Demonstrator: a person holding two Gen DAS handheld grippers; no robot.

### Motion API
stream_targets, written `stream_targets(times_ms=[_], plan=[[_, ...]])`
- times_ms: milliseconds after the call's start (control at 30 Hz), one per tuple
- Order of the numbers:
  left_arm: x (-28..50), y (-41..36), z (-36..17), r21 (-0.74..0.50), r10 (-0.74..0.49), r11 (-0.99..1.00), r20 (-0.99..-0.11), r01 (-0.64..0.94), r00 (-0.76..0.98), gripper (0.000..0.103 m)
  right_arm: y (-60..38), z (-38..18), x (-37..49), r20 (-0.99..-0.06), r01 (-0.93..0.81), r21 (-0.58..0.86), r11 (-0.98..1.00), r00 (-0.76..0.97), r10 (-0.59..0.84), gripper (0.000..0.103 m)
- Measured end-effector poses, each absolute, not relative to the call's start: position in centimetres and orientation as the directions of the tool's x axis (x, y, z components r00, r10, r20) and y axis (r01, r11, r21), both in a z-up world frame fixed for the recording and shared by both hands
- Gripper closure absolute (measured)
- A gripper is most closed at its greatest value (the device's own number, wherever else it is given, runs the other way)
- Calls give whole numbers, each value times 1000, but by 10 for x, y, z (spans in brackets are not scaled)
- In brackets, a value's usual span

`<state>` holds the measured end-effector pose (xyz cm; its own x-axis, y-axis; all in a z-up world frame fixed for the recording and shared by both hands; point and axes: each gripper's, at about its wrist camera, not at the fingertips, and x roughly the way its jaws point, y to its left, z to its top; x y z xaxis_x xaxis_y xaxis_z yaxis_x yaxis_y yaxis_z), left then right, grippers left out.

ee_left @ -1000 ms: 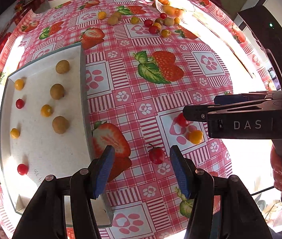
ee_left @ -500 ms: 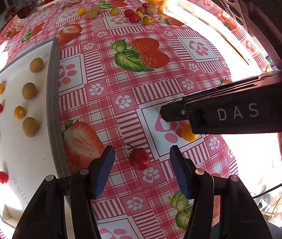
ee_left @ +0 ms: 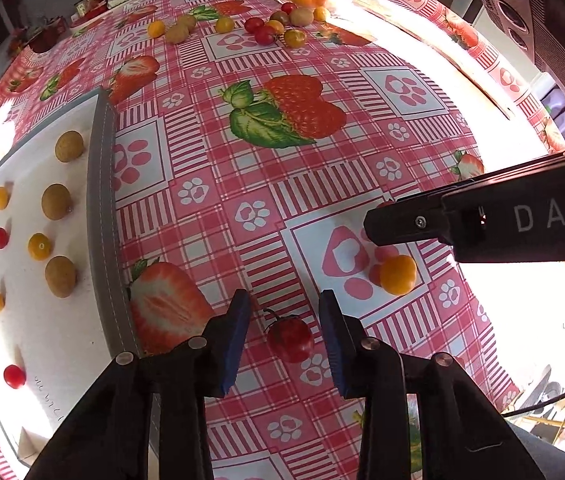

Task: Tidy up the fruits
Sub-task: 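Grasp a red cherry tomato with the left gripper while the right grasps another red tomato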

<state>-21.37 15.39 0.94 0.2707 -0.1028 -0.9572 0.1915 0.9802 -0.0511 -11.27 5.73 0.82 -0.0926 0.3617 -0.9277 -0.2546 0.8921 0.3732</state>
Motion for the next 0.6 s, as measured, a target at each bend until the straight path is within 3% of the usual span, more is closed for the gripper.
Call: stream_targets(times_ms=[33, 100, 367, 600], plan=[[-213, 154, 9, -40, -93, 980, -957, 193, 275, 74, 55, 9, -113, -927, -249, 374, 893, -91, 363, 79], [-213, 159, 9, -49, -100, 981, -957, 189, 273, 91, 53, 10, -113, -928, -240, 373, 896, -86, 363, 79], [-207, 189, 24, -248, -256, 967, -933, 64, 254, 91, 55, 17, -110, -928, -236, 373, 897, -72, 367, 79], [-206, 200, 38, -281, -285, 958, -922, 53, 262, 91, 55, 26, -106, -923, -228, 383, 895, -53, 381, 79]])
